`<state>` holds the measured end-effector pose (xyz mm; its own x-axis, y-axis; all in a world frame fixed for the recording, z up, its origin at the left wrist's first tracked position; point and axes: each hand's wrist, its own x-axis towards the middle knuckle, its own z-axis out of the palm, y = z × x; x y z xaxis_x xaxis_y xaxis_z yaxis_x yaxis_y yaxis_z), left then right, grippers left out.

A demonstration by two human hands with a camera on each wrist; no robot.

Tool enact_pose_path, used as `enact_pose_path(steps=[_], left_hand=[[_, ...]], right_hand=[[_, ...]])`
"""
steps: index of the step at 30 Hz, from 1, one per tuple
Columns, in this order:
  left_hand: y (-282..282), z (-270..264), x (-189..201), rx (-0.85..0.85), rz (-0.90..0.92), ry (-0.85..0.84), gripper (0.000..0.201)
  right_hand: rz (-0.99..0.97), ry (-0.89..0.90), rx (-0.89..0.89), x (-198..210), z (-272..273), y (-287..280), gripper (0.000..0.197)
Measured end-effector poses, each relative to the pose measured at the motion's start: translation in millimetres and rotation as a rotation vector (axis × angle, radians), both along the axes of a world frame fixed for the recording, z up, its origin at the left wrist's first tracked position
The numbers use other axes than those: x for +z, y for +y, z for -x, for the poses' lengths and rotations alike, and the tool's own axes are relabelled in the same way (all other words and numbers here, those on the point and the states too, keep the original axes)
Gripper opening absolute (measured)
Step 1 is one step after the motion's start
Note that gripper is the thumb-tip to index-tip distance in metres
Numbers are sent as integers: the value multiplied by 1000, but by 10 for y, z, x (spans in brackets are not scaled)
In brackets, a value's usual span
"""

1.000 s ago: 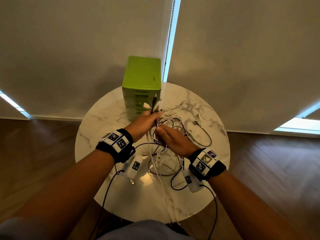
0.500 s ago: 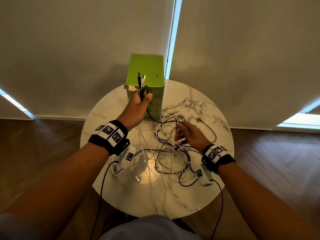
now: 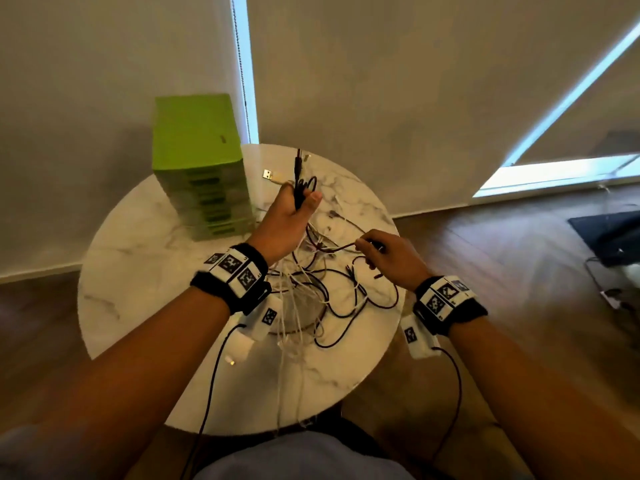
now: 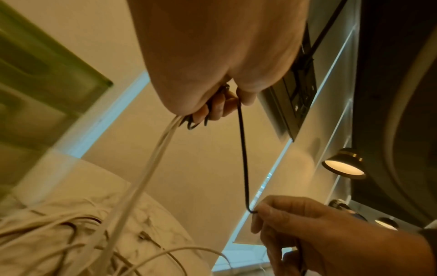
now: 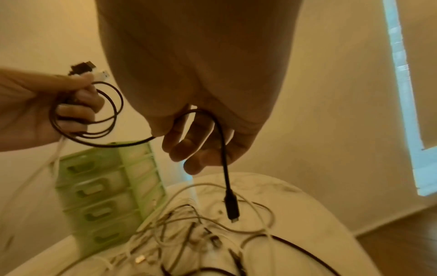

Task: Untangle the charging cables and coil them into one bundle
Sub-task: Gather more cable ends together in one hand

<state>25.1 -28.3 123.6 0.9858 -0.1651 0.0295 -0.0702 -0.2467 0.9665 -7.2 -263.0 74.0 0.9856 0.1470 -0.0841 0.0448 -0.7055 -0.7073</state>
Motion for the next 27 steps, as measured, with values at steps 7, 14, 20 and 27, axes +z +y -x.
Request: enact_pose_path(steps=[7, 14, 20, 27], left_hand=[[-689, 110, -271, -180, -74, 110, 29], [-1111, 230, -467, -193, 112, 262, 28], [-1311, 319, -597, -204, 131, 342, 26], [-1220, 188, -591, -160, -26, 219, 40]], right_hand=[[149, 192, -155, -397, 578, -806, 22], [347, 486, -287, -1157, 1241, -1345, 18], [-208, 240, -223, -548, 970, -595, 44], [-280, 32, -125, -351, 791, -374, 30]])
